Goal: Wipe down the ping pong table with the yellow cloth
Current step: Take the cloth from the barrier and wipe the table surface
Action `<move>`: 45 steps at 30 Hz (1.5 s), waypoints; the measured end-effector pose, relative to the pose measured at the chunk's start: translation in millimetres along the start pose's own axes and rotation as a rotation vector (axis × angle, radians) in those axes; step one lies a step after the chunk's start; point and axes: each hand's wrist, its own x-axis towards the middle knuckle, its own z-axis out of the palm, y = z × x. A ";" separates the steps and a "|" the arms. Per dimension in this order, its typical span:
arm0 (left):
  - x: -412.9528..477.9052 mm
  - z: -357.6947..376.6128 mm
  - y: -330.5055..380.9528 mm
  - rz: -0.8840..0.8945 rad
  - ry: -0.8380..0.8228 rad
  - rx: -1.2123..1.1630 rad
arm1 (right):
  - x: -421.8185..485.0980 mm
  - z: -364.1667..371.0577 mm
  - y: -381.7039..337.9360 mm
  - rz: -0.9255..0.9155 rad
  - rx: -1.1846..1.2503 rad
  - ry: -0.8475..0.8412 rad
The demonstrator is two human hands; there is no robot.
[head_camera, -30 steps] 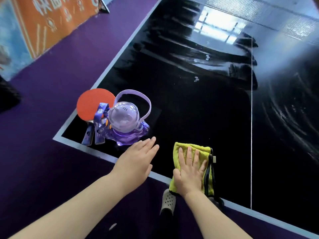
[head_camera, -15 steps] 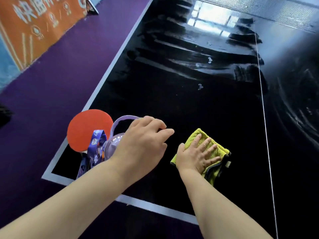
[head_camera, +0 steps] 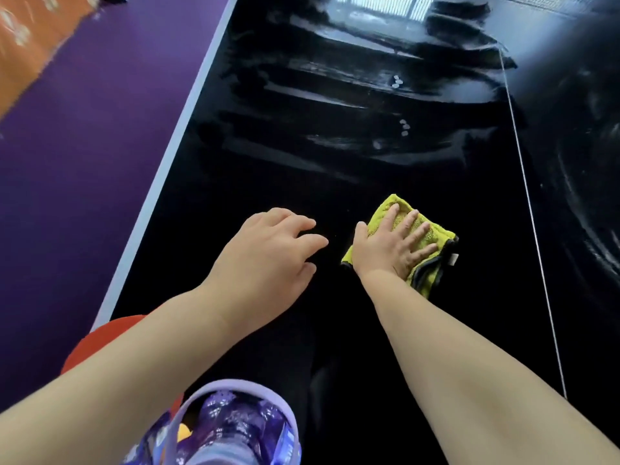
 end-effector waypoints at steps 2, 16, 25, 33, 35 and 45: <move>4.8 7.2 -11.4 -0.012 0.003 -0.027 | 24.3 -4.6 -12.1 -0.031 -0.003 0.012; -30.2 13.0 -39.4 -0.008 -0.065 -0.038 | 7.9 -10.2 18.2 -0.634 -0.216 -0.062; -68.1 -15.4 -53.4 0.022 -0.051 -0.131 | -161.6 42.0 94.5 -0.672 -0.252 -0.104; -113.9 -56.8 -83.1 0.151 -0.087 -0.105 | -316.4 75.8 122.3 -0.351 -0.111 -0.141; -119.2 -60.5 -84.6 0.192 -0.099 -0.094 | -328.7 76.2 117.4 -0.277 -0.087 -0.149; -77.4 -29.2 -78.0 0.289 -0.224 -0.093 | -281.4 64.4 104.4 0.045 -0.040 -0.134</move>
